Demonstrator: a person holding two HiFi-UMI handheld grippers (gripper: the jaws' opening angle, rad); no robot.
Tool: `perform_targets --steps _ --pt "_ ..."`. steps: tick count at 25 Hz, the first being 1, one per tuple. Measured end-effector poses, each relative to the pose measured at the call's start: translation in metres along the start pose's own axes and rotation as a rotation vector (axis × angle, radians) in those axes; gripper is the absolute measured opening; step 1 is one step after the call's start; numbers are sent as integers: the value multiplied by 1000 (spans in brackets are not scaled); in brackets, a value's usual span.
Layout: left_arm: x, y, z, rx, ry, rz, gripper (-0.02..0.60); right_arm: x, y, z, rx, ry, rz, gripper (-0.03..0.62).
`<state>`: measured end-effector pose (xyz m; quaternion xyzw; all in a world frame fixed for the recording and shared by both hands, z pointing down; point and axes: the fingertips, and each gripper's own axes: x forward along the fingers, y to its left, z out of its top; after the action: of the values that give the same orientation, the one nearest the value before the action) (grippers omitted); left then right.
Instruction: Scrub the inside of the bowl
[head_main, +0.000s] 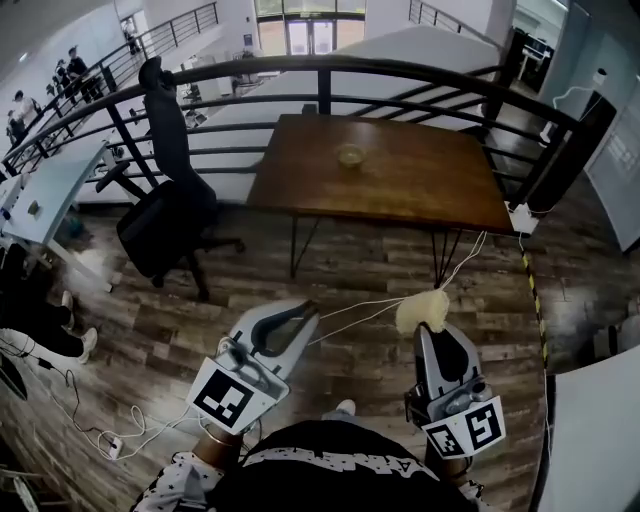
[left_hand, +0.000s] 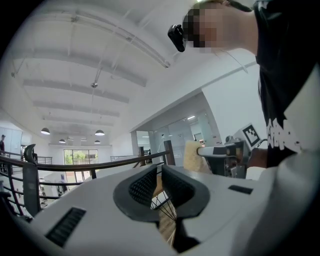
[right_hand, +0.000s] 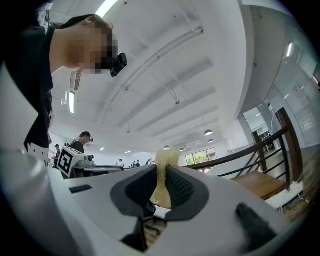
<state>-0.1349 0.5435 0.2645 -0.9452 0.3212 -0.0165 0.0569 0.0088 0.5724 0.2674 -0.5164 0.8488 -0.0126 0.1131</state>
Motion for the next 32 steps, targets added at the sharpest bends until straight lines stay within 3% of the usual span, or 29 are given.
perform_targets --steps 9,13,20,32 --pt "27 15 -3 28 27 105 23 23 -43 -3 19 -13 69 58" --pt "30 29 -7 19 36 130 74 37 -47 -9 34 -2 88 58" --pt "56 64 -18 -29 -3 96 80 76 -60 -19 19 28 77 58" --pt "124 156 -19 -42 -50 5 95 171 -94 -8 -62 18 22 58"
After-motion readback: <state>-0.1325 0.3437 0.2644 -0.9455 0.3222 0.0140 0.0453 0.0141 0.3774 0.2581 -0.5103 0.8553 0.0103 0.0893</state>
